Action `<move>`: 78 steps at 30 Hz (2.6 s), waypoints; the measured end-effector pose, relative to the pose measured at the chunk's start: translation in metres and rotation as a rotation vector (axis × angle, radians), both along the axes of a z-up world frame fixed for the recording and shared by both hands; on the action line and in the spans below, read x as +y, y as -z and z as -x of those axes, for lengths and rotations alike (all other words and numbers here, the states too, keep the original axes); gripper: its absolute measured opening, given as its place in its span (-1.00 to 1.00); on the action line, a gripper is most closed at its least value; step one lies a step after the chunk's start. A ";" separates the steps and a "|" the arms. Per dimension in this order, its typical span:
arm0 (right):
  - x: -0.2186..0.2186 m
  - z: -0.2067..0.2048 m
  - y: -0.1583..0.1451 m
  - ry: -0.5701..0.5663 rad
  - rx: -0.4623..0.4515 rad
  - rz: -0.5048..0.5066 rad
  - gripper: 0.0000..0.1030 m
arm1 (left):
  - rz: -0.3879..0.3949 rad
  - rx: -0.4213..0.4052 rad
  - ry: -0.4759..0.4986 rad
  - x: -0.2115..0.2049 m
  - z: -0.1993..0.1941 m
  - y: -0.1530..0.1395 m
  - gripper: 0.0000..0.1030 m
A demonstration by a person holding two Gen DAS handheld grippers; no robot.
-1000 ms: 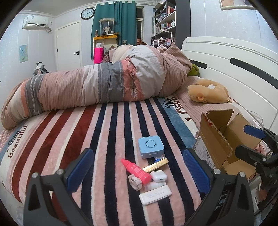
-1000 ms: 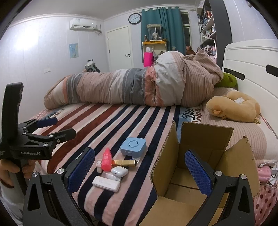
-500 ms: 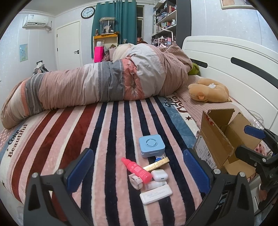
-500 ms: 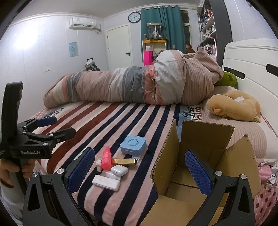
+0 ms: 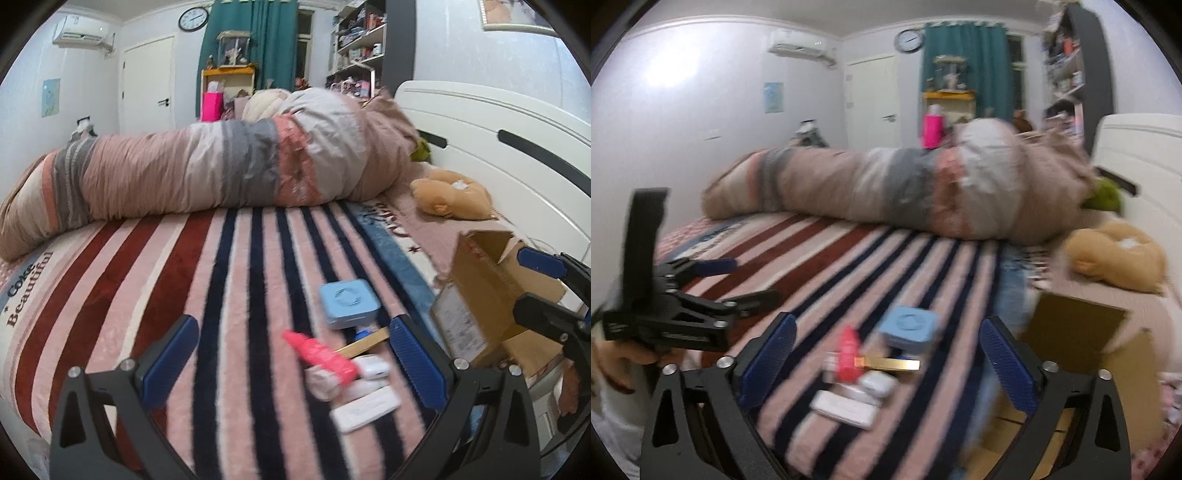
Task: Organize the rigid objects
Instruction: 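Grasp the pink spray bottle with the right tool, then carry the pink spray bottle into the cardboard box and open the right tool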
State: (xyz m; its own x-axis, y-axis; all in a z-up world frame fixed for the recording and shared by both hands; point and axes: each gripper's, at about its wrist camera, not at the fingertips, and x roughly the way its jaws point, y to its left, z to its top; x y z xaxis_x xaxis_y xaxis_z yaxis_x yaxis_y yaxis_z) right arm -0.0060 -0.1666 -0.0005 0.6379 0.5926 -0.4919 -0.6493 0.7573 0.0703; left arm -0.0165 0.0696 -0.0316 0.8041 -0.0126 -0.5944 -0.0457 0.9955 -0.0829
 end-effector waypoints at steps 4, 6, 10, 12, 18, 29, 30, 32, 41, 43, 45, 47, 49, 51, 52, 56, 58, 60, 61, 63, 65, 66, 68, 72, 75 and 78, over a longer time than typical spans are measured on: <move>0.041 -0.018 0.029 -0.108 0.110 0.061 0.50 | 0.047 0.037 -0.014 0.037 -0.004 0.024 0.99; 0.060 -0.030 0.051 -0.151 0.189 0.105 0.40 | 0.072 0.063 -0.012 0.051 -0.007 0.038 0.99; 0.091 -0.053 0.092 -0.178 0.292 0.197 0.28 | 0.115 0.109 -0.012 0.073 -0.015 0.063 0.99; 0.102 -0.066 0.107 -0.159 0.323 0.227 0.12 | 0.147 0.123 -0.003 0.079 -0.017 0.072 0.99; 0.126 -0.102 0.132 -0.105 0.356 0.336 -0.29 | 0.176 0.142 -0.002 0.087 -0.026 0.088 0.99; 0.157 -0.113 0.149 -0.159 0.386 0.412 -0.48 | 0.207 0.158 0.014 0.092 -0.032 0.093 0.99; 0.156 -0.110 0.147 -0.160 0.375 0.405 -0.48 | 0.217 0.156 0.024 0.091 -0.032 0.092 0.99; 0.151 -0.102 0.136 -0.162 0.348 0.366 -0.48 | 0.247 0.148 0.049 0.090 -0.031 0.088 0.99; 0.112 -0.053 0.051 -0.221 0.177 0.129 -0.48 | 0.386 0.033 0.314 0.051 -0.037 0.022 0.88; 0.100 -0.038 0.034 -0.232 0.136 0.088 -0.48 | 0.431 0.016 0.386 0.036 -0.041 0.007 0.77; 0.085 -0.028 0.019 -0.233 0.092 0.047 -0.48 | 0.450 0.006 0.433 0.017 -0.046 -0.008 0.54; 0.067 -0.020 0.006 -0.209 0.049 0.015 -0.48 | 0.450 0.003 0.459 -0.002 -0.050 -0.020 0.20; 0.049 -0.015 -0.001 -0.184 0.025 -0.008 -0.48 | 0.441 -0.003 0.492 -0.023 -0.052 -0.033 0.00; 0.026 -0.012 -0.008 -0.148 0.005 -0.035 -0.48 | 0.406 -0.011 0.511 -0.048 -0.054 -0.044 -0.18; 0.014 -0.013 -0.010 -0.135 0.003 -0.047 -0.48 | 0.395 -0.009 0.530 -0.060 -0.056 -0.048 -0.20; -0.041 -0.013 -0.011 -0.053 -0.008 -0.105 -0.48 | 0.309 -0.010 0.605 -0.122 -0.058 -0.065 -0.30; -0.066 -0.015 -0.009 -0.008 -0.007 -0.130 -0.48 | 0.263 -0.004 0.650 -0.156 -0.061 -0.070 -0.34; -0.095 -0.018 -0.005 0.041 0.013 -0.164 -0.48 | 0.237 0.016 0.692 -0.188 -0.065 -0.073 -0.37; -0.107 -0.020 -0.002 0.062 0.026 -0.176 -0.48 | 0.230 0.030 0.709 -0.200 -0.070 -0.071 -0.38; -0.127 -0.022 0.004 0.105 0.044 -0.181 -0.48 | 0.218 0.060 0.742 -0.224 -0.080 -0.067 -0.38; -0.142 -0.027 0.012 0.147 0.059 -0.164 -0.48 | 0.204 0.092 0.760 -0.242 -0.091 -0.059 -0.38; -0.147 -0.029 0.016 0.161 0.072 -0.154 -0.48 | 0.194 0.112 0.766 -0.251 -0.095 -0.054 -0.38; -0.159 -0.036 0.026 0.187 0.108 -0.133 -0.48 | 0.174 0.147 0.775 -0.266 -0.102 -0.044 -0.38; -0.165 -0.046 0.043 0.224 0.166 -0.091 -0.48 | 0.141 0.217 0.772 -0.285 -0.113 -0.027 -0.33; -0.169 -0.044 0.053 0.278 0.182 -0.024 -0.44 | 0.106 0.221 0.755 -0.288 -0.117 -0.022 -0.06; -0.170 -0.051 0.055 0.311 0.189 -0.002 -0.05 | 0.130 0.207 0.742 -0.280 -0.119 -0.025 0.30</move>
